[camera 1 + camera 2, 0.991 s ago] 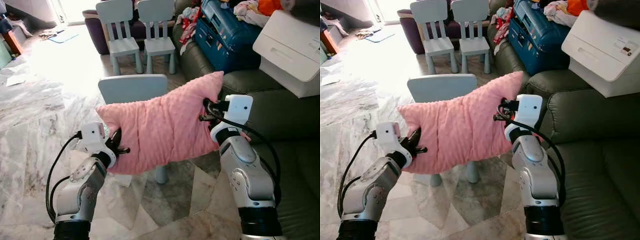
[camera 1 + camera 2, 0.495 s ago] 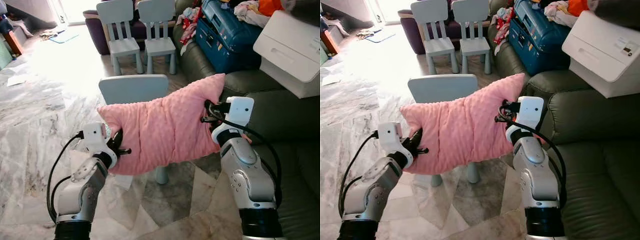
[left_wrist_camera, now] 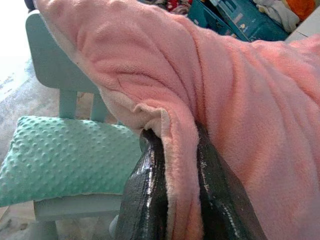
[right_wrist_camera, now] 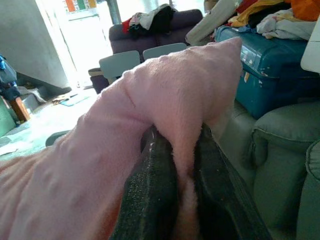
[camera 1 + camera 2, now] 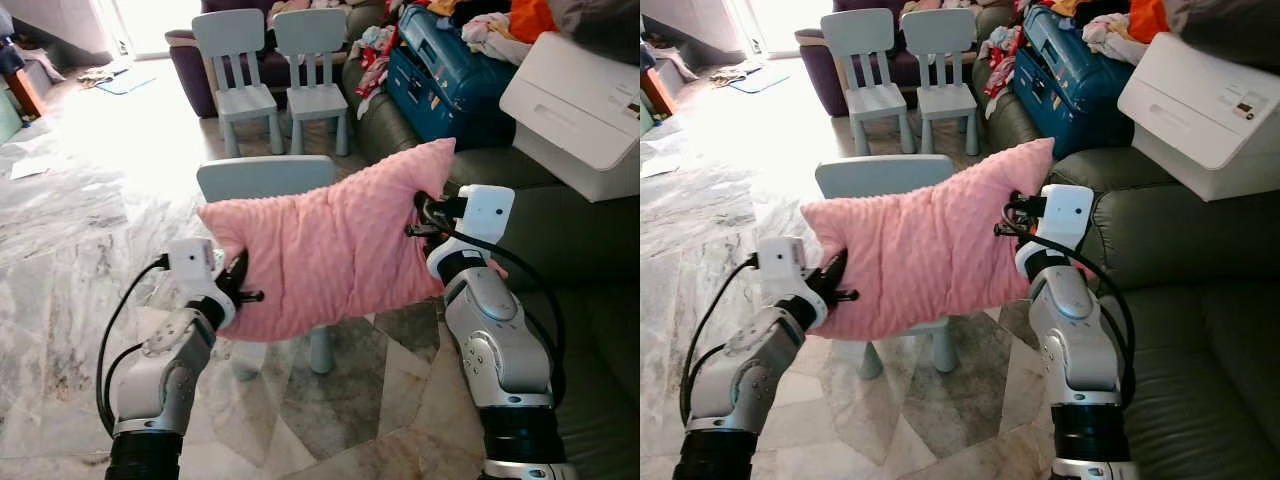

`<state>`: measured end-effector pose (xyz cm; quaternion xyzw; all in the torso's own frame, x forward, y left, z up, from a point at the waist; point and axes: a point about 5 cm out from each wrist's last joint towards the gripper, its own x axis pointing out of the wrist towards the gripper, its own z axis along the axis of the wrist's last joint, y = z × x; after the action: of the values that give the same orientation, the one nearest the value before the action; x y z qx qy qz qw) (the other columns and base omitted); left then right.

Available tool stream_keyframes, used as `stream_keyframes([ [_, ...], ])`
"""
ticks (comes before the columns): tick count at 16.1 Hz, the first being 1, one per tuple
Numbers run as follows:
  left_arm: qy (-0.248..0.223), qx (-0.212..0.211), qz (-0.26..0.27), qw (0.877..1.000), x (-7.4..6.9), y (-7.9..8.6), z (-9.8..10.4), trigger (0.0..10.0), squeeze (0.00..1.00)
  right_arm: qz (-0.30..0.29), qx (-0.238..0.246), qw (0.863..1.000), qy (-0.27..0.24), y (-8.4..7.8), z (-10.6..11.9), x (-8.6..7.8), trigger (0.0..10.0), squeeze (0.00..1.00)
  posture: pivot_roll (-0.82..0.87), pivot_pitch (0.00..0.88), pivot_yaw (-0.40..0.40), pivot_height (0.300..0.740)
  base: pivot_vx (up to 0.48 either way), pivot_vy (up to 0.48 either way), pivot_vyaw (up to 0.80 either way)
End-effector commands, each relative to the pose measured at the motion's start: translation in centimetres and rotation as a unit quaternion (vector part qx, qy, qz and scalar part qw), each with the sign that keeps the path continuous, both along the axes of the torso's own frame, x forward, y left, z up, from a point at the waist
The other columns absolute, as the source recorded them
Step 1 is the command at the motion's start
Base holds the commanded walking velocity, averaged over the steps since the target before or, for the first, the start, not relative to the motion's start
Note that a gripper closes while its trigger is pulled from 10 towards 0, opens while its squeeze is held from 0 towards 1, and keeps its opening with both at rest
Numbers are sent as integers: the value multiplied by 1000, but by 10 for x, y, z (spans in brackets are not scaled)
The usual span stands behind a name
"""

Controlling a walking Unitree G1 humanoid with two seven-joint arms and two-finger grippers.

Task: Move the pillow to the sofa

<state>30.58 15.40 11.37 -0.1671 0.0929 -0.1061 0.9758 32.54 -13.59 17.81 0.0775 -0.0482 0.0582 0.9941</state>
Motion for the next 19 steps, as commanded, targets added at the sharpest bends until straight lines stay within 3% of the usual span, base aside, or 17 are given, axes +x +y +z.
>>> stream_keyframes([
  [1,-7,-3,-6,1000,3,-2,3,10000,0,-2,0,1000,-7,0,3,0,10000,0,-130,37,22,740,0,0,-788],
  [4,-1,-9,-8,1000,2,-12,0,10000,0,-9,-2,1000,-7,-3,2,-3,10000,0,-142,47,29,740,0,0,-785],
  [6,2,-11,-15,1000,1,-15,-2,10000,0,-4,-11,1000,-22,-3,7,-4,10000,0,-147,55,32,740,0,0,0],
  [15,-4,-2,-12,1000,4,-8,3,10000,0,-10,-6,1000,4,-4,0,-7,10000,0,-149,88,47,740,0,0,-688],
  [19,-3,-10,-11,1000,1,-8,2,10000,0,-8,-7,1000,6,-3,0,-7,10000,0,-143,94,48,740,301,0,-773],
])
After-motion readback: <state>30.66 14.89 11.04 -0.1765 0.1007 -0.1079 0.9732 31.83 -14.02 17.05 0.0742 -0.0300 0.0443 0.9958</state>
